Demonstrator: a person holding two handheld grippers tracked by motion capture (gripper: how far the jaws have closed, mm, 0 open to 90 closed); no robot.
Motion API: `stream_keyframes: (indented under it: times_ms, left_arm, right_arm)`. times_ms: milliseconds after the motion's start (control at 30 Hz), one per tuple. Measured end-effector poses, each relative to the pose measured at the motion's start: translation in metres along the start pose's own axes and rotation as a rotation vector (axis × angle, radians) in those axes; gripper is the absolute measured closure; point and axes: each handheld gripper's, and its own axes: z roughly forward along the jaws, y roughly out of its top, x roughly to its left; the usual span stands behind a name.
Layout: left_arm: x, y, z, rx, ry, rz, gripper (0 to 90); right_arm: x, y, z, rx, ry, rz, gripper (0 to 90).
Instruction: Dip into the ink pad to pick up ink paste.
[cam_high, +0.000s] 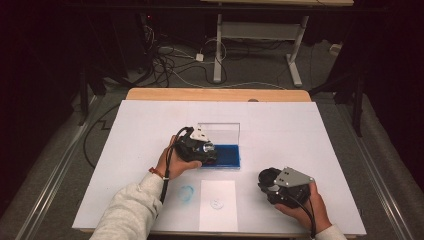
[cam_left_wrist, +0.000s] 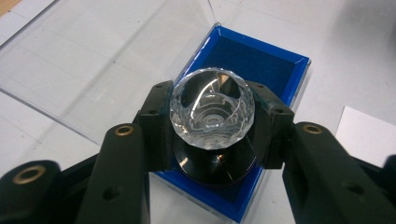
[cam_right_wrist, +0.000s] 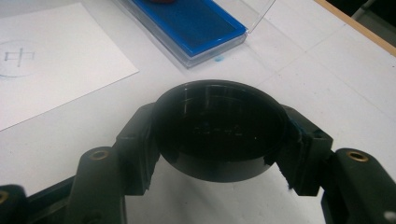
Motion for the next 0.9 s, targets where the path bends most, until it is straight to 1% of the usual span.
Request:
stream_keyframes:
  times_ms: [67,167,233,400,467,600,667,767,900]
  left_arm:
    - [-0.001,-0.0006,0.0001,0.0,0.008,0.005,54.7]
    - [-0.0004,-0.0007,0.0,0.003,0.004,0.01,54.7]
    - [-0.0004,-0.001,0.0006,-0.003,-0.001,0.001,54.7]
    - [-0.0018,0.0058,0.0029,0.022,0.008,0.008,54.7]
    - [-0.0003,0.0081,0.0038,0.03,0.001,0.01,54.7]
    - [0.0038,0.003,0.0014,0.021,-0.02,-0.008,54.7]
    - [0.0027,0.0006,0.0003,0.015,-0.016,-0.005,54.7]
    - [-0.0007,0.0003,0.0004,0.015,0.0,0.007,54.7]
    - [-0.0012,0.0002,0.0002,0.019,0.004,0.011,54.7]
  right_arm:
    - [0.0006,0.0002,0.0001,-0.001,0.0,-0.001,38.7]
    - [0.0011,0.0004,0.0,0.0,0.004,-0.003,38.7]
    - [0.0014,0.0003,0.0,0.001,0.004,-0.002,38.7]
    - [0.0012,0.0001,0.0012,0.005,0.004,-0.001,38.7]
    - [0.0015,0.0005,0.0022,0.009,0.004,-0.006,38.7]
    - [0.0022,0.0011,0.0018,0.006,0.006,-0.006,38.7]
    - [0.0013,0.0004,0.002,0.007,0.007,-0.005,38.7]
    - [0.0021,0.0002,0.0015,0.009,0.004,-0.003,38.7]
    - [0.002,0.0006,0.0005,0.004,0.002,-0.004,38.7]
